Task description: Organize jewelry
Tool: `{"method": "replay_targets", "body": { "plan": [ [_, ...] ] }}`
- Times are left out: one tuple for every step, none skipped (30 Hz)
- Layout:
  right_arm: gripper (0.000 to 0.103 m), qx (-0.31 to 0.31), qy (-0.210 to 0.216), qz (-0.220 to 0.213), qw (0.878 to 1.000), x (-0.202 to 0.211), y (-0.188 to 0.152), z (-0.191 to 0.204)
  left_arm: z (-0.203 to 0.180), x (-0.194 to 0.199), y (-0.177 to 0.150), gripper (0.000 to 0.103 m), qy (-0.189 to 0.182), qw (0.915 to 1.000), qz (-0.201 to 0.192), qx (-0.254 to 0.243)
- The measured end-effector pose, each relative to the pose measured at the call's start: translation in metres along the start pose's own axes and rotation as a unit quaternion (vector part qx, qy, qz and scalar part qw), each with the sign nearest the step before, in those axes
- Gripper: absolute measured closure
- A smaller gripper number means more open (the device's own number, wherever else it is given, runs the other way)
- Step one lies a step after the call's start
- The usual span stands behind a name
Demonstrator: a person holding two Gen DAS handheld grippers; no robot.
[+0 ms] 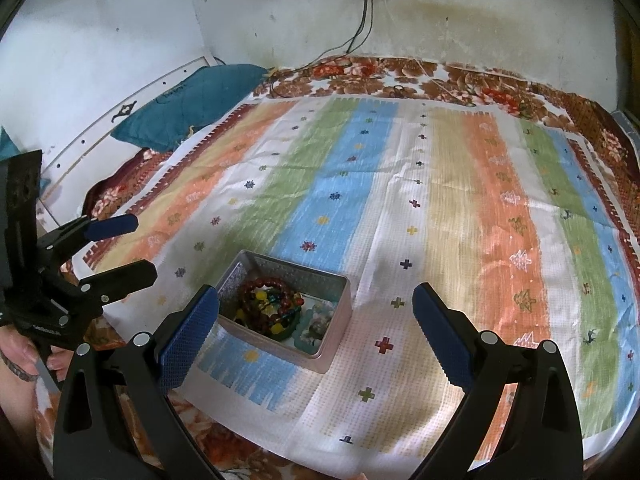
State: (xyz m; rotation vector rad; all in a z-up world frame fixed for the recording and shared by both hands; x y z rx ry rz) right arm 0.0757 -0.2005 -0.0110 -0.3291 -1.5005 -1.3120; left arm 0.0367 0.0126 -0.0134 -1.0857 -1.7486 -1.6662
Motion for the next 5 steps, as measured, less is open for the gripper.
{"method": "replay_targets", "body": {
  "plan": [
    [0.005,0.000,0.000,0.001,1.000,0.0001,-0.0003,-0.0004,0.0006,-0.0003,0.0003,0.005,0.001,1.0000,0.001,0.001],
    [0.005,-0.001,-0.001,0.002,1.000,-0.0001,-0.0004,-0.0007,0.0012,-0.0008,-0.0003,0.005,0.001,1.0000,0.002,0.002],
    [0.005,-0.002,-0.001,0.003,1.000,-0.0004,-0.0002,-0.0008,0.0017,-0.0012,0.0000,0.005,-0.001,1.0000,0.004,0.003],
    [0.005,-0.003,-0.001,0.004,1.000,-0.0013,0.0006,0.0000,0.0018,-0.0015,-0.0004,0.005,-0.003,1.0000,0.004,0.003],
    [0.005,-0.004,-0.001,0.004,1.000,-0.0015,0.0007,0.0002,0.0021,-0.0014,-0.0004,0.005,-0.004,1.0000,0.004,0.004]
  ]
}}
Point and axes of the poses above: each gripper's, at about its wrist camera, not at the fingertips, and x roughly against the way its jaws point, z to its left, y to its top, the point moved 2 cm from there along -x, roughly the way its jaws point, and after that the axes turned 10 degrees about z, right-handed, at the moved point
